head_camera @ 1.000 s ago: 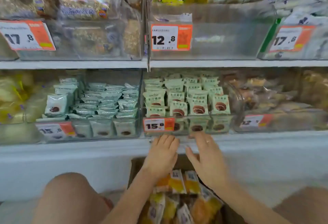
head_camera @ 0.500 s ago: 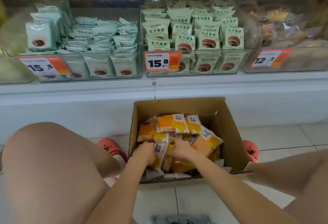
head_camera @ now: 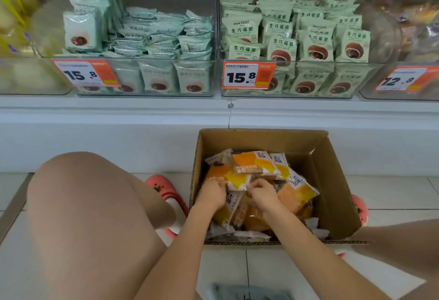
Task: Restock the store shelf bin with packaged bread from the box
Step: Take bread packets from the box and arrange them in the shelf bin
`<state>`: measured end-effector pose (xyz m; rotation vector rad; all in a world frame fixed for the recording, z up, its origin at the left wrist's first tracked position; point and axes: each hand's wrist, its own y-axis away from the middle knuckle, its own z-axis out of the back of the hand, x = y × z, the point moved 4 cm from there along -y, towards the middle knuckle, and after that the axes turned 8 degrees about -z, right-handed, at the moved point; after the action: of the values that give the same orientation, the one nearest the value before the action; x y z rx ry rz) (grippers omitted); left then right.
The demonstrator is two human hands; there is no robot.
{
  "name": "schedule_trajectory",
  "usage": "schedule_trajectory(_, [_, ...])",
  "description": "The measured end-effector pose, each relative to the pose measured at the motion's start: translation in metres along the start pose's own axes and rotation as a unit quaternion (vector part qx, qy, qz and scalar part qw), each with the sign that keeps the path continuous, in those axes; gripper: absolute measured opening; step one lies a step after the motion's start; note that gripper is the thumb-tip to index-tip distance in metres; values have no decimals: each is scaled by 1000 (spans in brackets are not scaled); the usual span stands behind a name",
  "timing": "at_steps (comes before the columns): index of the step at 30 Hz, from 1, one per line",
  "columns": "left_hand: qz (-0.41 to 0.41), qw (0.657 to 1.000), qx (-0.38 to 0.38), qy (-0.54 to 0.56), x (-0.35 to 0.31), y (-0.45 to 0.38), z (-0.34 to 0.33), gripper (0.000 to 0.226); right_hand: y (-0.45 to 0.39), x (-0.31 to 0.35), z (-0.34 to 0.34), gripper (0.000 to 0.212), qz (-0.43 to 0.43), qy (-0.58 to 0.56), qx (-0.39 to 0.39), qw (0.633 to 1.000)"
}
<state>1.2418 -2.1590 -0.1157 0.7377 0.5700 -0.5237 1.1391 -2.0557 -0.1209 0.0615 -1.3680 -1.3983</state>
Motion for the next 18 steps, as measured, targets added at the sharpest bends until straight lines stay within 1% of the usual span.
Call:
schedule_trajectory(2, [14,999,-23,26,-5,1,4,51,10,-5,8,10,5,-67,40,997])
schedule_trajectory(3, [19,999,-31,30,-8,2,6,55,18,-7,12,13,12,-109,65,992])
schedule_trajectory(6, [63,995,-35,75,-8,3,6,62,42,-11,23,18,21,-244,158,957])
schedule_trajectory(8, [106,984,-39,138,-4,3,8,63,56,-15,35,16,32,-286,189,939])
schedule_trajectory(9, [131,973,-32,190,0,1,7,66,62,-17,41,15,36,-294,200,934])
schedule_trajectory(10, [160,951,-6,263,4,-1,3,70,66,-20,47,14,40,-297,212,930])
schedule_trajectory(12, [193,893,64,402,0,4,-2,72,72,-25,53,11,41,-303,241,921])
schedule_trajectory(13, [190,874,87,438,-4,6,-4,68,74,-25,55,8,40,-308,254,916])
schedule_trajectory(15, [169,858,89,476,-10,9,-1,58,72,-23,58,7,38,-328,270,905])
schedule_trajectory(18, [123,836,34,534,-14,8,11,46,66,-20,63,13,18,-367,264,892])
